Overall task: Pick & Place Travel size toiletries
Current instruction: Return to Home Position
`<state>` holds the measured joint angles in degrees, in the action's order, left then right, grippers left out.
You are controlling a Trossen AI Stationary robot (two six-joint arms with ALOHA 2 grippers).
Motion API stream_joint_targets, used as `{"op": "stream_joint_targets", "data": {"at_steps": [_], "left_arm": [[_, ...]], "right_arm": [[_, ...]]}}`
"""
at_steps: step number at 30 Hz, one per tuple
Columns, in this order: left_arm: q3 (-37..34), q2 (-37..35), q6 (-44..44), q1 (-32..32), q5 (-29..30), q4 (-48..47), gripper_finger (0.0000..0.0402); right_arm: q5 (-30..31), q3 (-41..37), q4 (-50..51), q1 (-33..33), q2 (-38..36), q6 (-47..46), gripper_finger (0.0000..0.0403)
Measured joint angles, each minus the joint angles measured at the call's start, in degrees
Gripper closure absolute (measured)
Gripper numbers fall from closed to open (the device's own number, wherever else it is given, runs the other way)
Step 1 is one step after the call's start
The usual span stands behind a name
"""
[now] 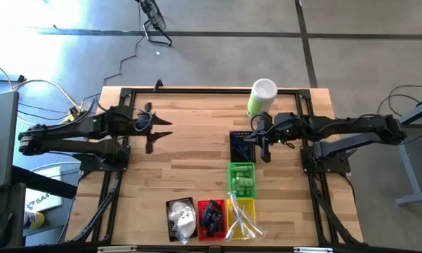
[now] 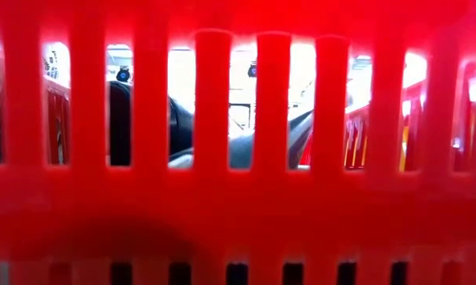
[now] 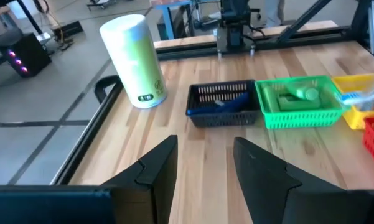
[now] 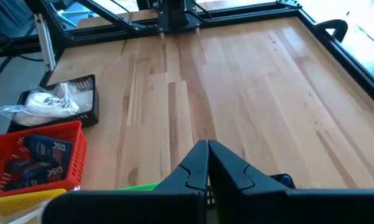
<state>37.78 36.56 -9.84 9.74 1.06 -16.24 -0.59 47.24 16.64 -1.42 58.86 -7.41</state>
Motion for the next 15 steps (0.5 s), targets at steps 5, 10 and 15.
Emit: {"op": "stream_joint_targets", "data": {"at_steps": [5, 10, 15], "left_arm": [[-0.02, -7.53, -1.69, 0.00, 0.02, -6.01, 0.0250], [-0.04, -13.94, -3.34, 0.00, -1.17, -8.67, 0.0250], [-0.04, -18.90, -3.22, 0.00, -1.55, -11.67, 0.0250]], "right_arm": [[0.29, 0.00, -0.04, -0.29, -0.09, 0.78, 0.0399], [0.27, 0.00, -0.03, -0.27, -0.07, 1.78, 0.0399], [0.31, 0.00, -0.04, -0.27, -0.07, 1.74, 0.0399]]}}
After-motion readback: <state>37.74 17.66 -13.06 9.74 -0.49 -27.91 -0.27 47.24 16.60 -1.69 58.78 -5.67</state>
